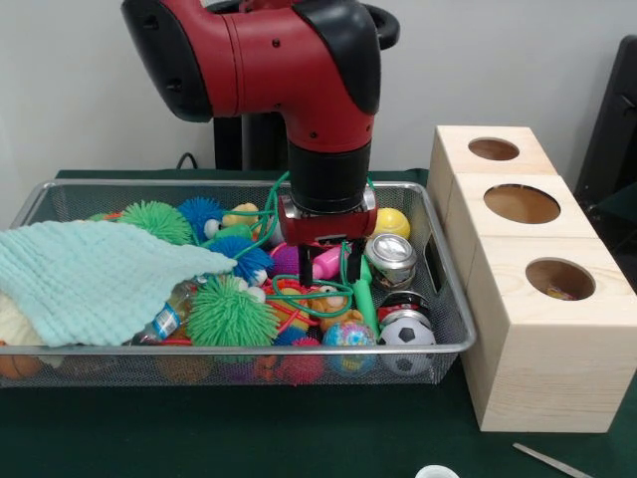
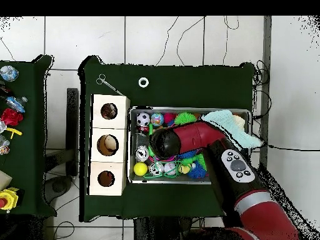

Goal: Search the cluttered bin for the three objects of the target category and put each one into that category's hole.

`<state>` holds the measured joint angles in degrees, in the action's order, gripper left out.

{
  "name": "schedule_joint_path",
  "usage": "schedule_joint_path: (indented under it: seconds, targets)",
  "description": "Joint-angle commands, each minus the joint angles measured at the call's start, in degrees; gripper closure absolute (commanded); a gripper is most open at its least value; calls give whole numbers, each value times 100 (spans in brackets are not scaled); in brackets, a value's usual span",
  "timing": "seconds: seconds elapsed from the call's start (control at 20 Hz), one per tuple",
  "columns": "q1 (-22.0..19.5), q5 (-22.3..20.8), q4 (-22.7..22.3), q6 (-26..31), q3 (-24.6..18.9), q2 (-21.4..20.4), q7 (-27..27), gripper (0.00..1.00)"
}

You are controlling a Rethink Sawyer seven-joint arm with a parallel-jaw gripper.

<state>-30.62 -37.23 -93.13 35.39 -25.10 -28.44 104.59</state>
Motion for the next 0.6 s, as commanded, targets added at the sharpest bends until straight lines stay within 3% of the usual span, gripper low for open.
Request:
schedule_joint_path:
  seconds: [0.05,0.35,0.6]
  targets:
    - [103,-7,166,-144,-92,490,-67,0]
    - [125,-102,442,-82,75,852,-80,0]
    - [49,-281,489,-24,237,884,-234,0]
